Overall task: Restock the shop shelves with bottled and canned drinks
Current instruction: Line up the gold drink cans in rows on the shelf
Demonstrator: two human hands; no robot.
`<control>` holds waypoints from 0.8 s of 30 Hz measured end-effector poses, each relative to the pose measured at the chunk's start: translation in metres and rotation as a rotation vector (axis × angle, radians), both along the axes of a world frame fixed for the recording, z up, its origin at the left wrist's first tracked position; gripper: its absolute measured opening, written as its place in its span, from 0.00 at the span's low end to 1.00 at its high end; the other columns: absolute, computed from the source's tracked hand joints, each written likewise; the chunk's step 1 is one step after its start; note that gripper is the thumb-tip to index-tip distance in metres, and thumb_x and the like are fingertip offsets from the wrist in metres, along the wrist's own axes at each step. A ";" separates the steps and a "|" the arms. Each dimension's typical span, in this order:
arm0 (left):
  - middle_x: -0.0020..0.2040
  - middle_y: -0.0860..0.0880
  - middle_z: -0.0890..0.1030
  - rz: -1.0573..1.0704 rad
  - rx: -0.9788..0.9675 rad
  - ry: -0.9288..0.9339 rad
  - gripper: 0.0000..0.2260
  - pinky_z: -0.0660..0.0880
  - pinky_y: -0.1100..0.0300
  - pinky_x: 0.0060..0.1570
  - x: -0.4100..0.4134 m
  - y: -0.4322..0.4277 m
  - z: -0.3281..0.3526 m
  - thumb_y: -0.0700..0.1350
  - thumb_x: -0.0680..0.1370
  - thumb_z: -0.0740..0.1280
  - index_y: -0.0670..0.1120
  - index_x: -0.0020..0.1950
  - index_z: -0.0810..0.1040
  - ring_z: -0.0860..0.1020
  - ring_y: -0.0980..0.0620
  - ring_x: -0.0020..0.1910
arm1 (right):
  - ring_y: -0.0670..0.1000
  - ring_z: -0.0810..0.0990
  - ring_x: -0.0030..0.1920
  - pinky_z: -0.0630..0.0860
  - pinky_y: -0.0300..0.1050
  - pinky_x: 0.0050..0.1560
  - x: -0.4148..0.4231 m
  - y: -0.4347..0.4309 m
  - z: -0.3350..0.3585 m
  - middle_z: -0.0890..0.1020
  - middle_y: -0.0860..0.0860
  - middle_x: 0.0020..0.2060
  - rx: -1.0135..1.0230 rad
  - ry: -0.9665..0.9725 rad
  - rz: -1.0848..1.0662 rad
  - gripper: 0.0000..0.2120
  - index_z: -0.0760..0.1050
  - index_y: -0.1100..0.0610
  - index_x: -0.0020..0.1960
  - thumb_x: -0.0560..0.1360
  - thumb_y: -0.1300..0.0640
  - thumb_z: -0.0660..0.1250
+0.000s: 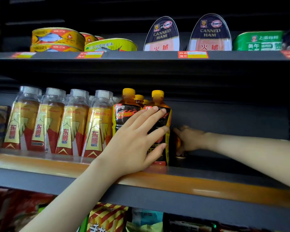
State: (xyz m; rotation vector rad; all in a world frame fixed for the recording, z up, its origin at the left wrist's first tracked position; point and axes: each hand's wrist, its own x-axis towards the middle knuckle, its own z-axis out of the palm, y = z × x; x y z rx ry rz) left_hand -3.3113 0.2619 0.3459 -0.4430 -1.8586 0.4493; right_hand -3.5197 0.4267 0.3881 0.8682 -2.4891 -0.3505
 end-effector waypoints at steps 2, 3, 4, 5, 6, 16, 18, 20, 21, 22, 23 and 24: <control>0.73 0.42 0.68 0.004 0.006 -0.010 0.19 0.56 0.51 0.74 0.000 -0.001 0.000 0.53 0.80 0.57 0.47 0.65 0.77 0.62 0.44 0.75 | 0.56 0.61 0.72 0.68 0.49 0.66 0.007 0.002 0.000 0.63 0.56 0.73 0.049 0.020 -0.025 0.47 0.50 0.54 0.78 0.70 0.40 0.72; 0.73 0.42 0.68 0.009 0.009 -0.009 0.19 0.57 0.50 0.74 0.001 -0.001 -0.001 0.53 0.80 0.57 0.47 0.65 0.77 0.63 0.44 0.74 | 0.56 0.60 0.73 0.67 0.49 0.65 0.013 0.006 0.001 0.61 0.55 0.74 0.079 0.036 -0.033 0.47 0.47 0.53 0.79 0.72 0.40 0.70; 0.73 0.42 0.69 0.017 0.012 0.000 0.19 0.58 0.50 0.74 0.001 0.000 -0.002 0.53 0.80 0.57 0.47 0.65 0.77 0.64 0.44 0.74 | 0.56 0.58 0.73 0.67 0.50 0.65 0.020 0.012 0.004 0.59 0.54 0.74 0.103 0.060 -0.035 0.46 0.44 0.52 0.79 0.73 0.40 0.69; 0.71 0.42 0.71 0.032 0.022 0.021 0.19 0.60 0.49 0.72 0.003 0.002 -0.003 0.53 0.80 0.57 0.46 0.64 0.78 0.66 0.43 0.72 | 0.56 0.58 0.73 0.67 0.51 0.65 0.029 0.020 0.006 0.58 0.53 0.75 0.124 0.096 -0.031 0.45 0.43 0.50 0.79 0.74 0.40 0.67; 0.69 0.41 0.73 0.051 0.046 0.051 0.19 0.63 0.48 0.70 0.004 0.006 -0.004 0.53 0.79 0.58 0.46 0.64 0.78 0.69 0.42 0.70 | 0.56 0.57 0.74 0.66 0.52 0.66 0.038 0.030 0.008 0.57 0.53 0.75 0.135 0.130 -0.032 0.44 0.42 0.49 0.79 0.75 0.42 0.67; 0.57 0.38 0.79 -0.091 0.292 0.115 0.18 0.73 0.48 0.57 0.002 0.135 -0.037 0.50 0.77 0.60 0.40 0.59 0.79 0.78 0.39 0.54 | 0.61 0.52 0.76 0.55 0.55 0.74 0.133 0.193 -0.015 0.51 0.57 0.77 -0.372 0.380 -0.370 0.34 0.50 0.51 0.78 0.78 0.45 0.63; 0.57 0.38 0.79 -0.120 0.277 0.096 0.18 0.74 0.48 0.57 -0.003 0.165 -0.038 0.51 0.77 0.60 0.41 0.59 0.78 0.78 0.39 0.54 | 0.62 0.55 0.75 0.58 0.56 0.73 0.140 0.225 -0.024 0.53 0.58 0.77 -0.469 0.346 -0.492 0.35 0.50 0.52 0.77 0.78 0.43 0.63; 0.57 0.39 0.79 -0.140 0.268 0.072 0.18 0.75 0.49 0.55 -0.010 0.193 -0.039 0.51 0.76 0.61 0.41 0.59 0.78 0.78 0.40 0.53 | 0.62 0.58 0.74 0.61 0.56 0.71 0.138 0.254 -0.031 0.56 0.59 0.76 -0.525 0.248 -0.561 0.36 0.51 0.53 0.77 0.77 0.42 0.63; 0.57 0.39 0.79 -0.153 0.262 0.062 0.18 0.75 0.49 0.54 -0.014 0.206 -0.040 0.51 0.76 0.61 0.42 0.59 0.78 0.79 0.40 0.53 | 0.62 0.59 0.73 0.63 0.55 0.70 0.136 0.265 -0.033 0.58 0.59 0.75 -0.546 0.186 -0.568 0.36 0.51 0.54 0.77 0.77 0.42 0.63; 0.57 0.39 0.79 -0.162 0.254 0.051 0.18 0.75 0.49 0.54 -0.019 0.217 -0.041 0.51 0.76 0.60 0.41 0.59 0.78 0.79 0.40 0.53 | 0.62 0.61 0.72 0.64 0.54 0.69 0.133 0.274 -0.033 0.61 0.60 0.74 -0.560 0.130 -0.561 0.36 0.52 0.55 0.77 0.77 0.42 0.63; 0.57 0.39 0.80 -0.164 0.246 0.041 0.18 0.76 0.49 0.53 -0.023 0.227 -0.043 0.51 0.76 0.60 0.41 0.59 0.78 0.79 0.40 0.52 | 0.61 0.63 0.72 0.65 0.53 0.68 0.130 0.280 -0.033 0.64 0.60 0.72 -0.558 0.095 -0.547 0.35 0.54 0.55 0.77 0.77 0.42 0.64; 0.56 0.39 0.80 -0.156 0.237 0.033 0.18 0.76 0.49 0.53 -0.027 0.236 -0.044 0.51 0.77 0.59 0.41 0.58 0.78 0.79 0.41 0.52 | 0.61 0.64 0.71 0.65 0.52 0.68 0.126 0.286 -0.031 0.66 0.60 0.72 -0.537 0.086 -0.534 0.35 0.55 0.56 0.77 0.77 0.42 0.64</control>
